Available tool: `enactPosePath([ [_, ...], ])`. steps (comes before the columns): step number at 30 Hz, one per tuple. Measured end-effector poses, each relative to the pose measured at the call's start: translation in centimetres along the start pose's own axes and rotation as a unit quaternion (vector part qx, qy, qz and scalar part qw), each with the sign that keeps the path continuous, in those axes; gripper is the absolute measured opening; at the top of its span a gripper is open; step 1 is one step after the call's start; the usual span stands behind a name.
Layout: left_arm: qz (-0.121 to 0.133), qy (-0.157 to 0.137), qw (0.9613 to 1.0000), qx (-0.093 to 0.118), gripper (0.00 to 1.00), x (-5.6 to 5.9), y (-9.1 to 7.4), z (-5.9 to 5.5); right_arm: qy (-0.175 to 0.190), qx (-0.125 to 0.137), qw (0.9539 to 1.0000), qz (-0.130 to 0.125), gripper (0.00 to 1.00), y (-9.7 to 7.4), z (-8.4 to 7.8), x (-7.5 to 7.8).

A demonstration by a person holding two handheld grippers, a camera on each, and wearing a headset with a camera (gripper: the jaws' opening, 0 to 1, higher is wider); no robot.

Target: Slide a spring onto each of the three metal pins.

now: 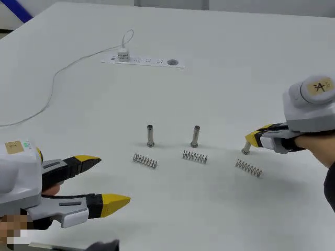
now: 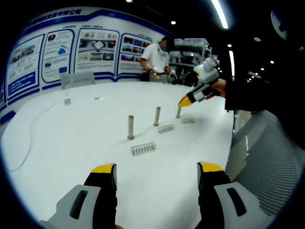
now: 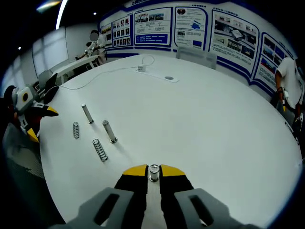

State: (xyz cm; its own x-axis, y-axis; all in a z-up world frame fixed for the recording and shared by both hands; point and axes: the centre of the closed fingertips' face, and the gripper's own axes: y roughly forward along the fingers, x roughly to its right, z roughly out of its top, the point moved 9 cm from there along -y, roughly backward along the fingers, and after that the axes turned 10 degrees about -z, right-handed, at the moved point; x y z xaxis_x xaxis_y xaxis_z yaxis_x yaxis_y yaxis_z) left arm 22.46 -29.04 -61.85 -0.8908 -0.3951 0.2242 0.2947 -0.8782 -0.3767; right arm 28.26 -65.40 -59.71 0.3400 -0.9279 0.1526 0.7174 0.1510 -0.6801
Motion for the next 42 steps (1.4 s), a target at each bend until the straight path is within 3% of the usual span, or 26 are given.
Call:
enactPosePath([
  [16, -0.011, 0.009, 0.9998, -0.011, 0.70, -0.1, 0.4, 0.0, -0.010, 0.012, 0.9999, -0.002, 0.17, -1.2, 0.0, -0.3],
  [28, -0.034, 0.040, 0.9980, -0.035, 0.69, -1.3, 1.6, 1.2, -0.003, 0.024, 0.9997, -0.007, 0.19, -2.4, -0.5, -0.6],
  [42, -0.064, 0.069, 0.9933, -0.066, 0.66, -2.8, 3.1, 2.1, 0.010, 0.023, 0.9997, -0.006, 0.20, -2.8, -1.3, -1.4],
])
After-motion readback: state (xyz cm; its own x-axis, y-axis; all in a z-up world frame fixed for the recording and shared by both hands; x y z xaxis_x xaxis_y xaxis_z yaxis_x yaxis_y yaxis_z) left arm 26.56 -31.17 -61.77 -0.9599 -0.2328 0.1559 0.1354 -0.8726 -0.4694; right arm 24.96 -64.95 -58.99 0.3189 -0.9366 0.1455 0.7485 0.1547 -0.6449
